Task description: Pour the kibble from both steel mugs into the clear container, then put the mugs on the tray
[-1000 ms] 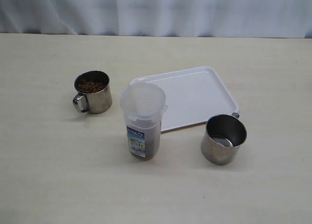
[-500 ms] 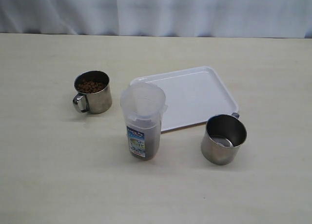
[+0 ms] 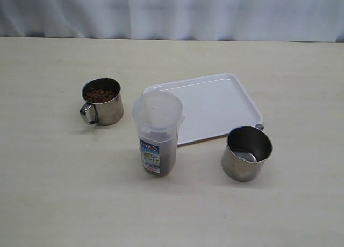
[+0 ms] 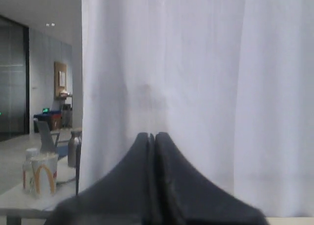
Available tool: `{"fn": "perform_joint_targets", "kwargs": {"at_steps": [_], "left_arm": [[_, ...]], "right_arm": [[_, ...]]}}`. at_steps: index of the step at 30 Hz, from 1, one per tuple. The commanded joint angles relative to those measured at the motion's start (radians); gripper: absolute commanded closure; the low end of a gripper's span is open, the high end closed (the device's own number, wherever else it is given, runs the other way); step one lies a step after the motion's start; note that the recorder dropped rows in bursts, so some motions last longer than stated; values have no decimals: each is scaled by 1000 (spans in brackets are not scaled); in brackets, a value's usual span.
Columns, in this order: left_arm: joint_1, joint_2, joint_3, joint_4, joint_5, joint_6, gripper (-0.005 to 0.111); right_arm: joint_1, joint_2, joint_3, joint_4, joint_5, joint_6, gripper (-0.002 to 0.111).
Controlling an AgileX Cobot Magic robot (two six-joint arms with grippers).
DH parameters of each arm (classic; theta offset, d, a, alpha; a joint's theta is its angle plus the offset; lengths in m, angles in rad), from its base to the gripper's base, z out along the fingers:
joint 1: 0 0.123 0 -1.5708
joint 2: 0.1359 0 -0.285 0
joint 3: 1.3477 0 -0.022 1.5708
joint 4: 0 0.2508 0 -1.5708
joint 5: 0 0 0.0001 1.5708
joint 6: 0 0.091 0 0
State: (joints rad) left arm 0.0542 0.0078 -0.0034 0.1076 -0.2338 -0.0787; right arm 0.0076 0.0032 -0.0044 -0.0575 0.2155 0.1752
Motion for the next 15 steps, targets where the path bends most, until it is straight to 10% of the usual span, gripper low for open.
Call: {"fn": "perform_joint_targets", "kwargs": {"at_steps": [1,4,15], "left_arm": [[-8,146,3,232,-148,-195,107],[-8,364,3,528,-335,-344,107],[-8,1173,-26,357,-774,-142,107]], "right_arm": [[-5,-3,4,0,6,-6,104],[-5,-3,4,0,6,-6,104],[-5,-3,4,0,6,-6,104]]}}
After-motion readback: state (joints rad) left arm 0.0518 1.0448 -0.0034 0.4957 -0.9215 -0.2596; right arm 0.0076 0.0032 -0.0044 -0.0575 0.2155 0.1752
